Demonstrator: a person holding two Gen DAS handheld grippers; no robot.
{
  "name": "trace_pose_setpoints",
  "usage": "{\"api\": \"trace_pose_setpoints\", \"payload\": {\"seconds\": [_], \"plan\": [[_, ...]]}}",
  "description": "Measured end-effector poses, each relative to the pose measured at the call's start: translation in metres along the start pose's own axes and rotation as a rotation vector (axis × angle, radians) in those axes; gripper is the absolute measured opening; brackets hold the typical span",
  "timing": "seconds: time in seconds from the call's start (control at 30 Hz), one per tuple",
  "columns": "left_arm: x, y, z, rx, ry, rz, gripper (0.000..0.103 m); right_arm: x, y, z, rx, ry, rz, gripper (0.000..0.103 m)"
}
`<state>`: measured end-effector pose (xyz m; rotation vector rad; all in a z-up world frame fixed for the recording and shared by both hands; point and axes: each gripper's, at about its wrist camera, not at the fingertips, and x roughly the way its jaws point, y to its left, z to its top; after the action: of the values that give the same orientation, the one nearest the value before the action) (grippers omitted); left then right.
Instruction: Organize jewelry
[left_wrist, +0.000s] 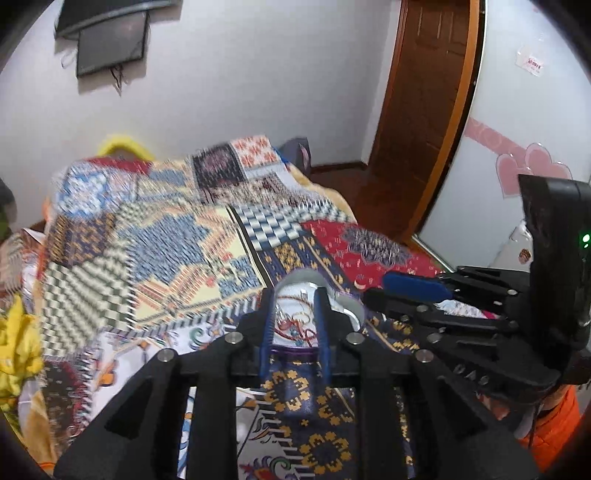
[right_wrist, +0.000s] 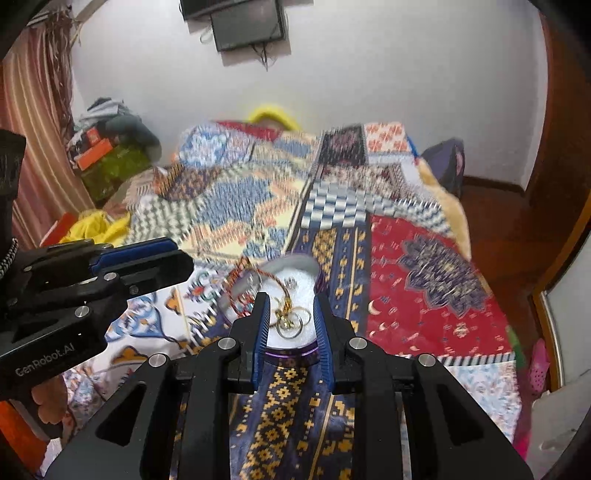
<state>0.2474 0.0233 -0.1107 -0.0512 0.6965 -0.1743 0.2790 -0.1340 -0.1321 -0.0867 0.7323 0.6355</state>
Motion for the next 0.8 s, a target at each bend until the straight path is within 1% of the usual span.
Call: {"api": "trace_pose_setpoints", "payload": {"seconds": [0.03,0.07,0.13,0.27,0.37,0.43,0.47,0.53,0.6,0.63,0.7,0.73,0.8], "plan": [[-0.006,-0.001,0.002,0.003,-0.016,0.007,0.025,-0.012,0.002,0.003,0.000,-0.028,-0.005,0.022],[-0.020,-0.005,0.004,0.008,-0.050,0.021,0.028,-0.021,0.004,0.006,0.000,-0.052,-0.008,0.022],[-0.044,-0.011,0.009,0.018,-0.107,0.041,0.031,-0.051,0.009,0.011,-0.002,-0.123,-0.020,0.022],[-0.100,-0.026,0.014,0.034,-0.253,0.088,0.035,-0.110,0.022,0.016,-0.018,-0.270,-0.037,0.022],[-0.143,-0.036,0.011,0.030,-0.363,0.098,0.036,-0.160,0.036,0.012,-0.028,-0.404,-0.053,0.022],[-0.168,-0.045,0.006,0.037,-0.428,0.111,0.039,-0.184,0.046,0.006,-0.033,-0.469,-0.059,0.023],[-0.176,-0.048,0.005,0.042,-0.451,0.120,0.043,-0.196,0.051,0.002,-0.036,-0.501,-0.065,0.024],[-0.198,-0.057,-0.002,0.051,-0.509,0.150,0.052,-0.213,0.060,-0.005,-0.043,-0.553,-0.080,0.030],[-0.211,-0.061,-0.007,0.037,-0.541,0.162,0.072,-0.225,0.066,-0.011,-0.045,-0.597,-0.105,0.041],[-0.217,-0.062,-0.009,0.026,-0.554,0.162,0.076,-0.228,0.068,-0.014,-0.043,-0.616,-0.122,0.044],[-0.225,-0.062,-0.013,0.009,-0.572,0.166,0.086,-0.234,0.074,-0.020,-0.040,-0.642,-0.155,0.056],[-0.228,-0.062,-0.015,0.004,-0.576,0.171,0.089,-0.236,0.075,-0.021,-0.033,-0.650,-0.167,0.059],[-0.233,-0.060,-0.017,-0.005,-0.581,0.173,0.094,-0.233,0.077,-0.022,-0.023,-0.656,-0.192,0.080]]}}
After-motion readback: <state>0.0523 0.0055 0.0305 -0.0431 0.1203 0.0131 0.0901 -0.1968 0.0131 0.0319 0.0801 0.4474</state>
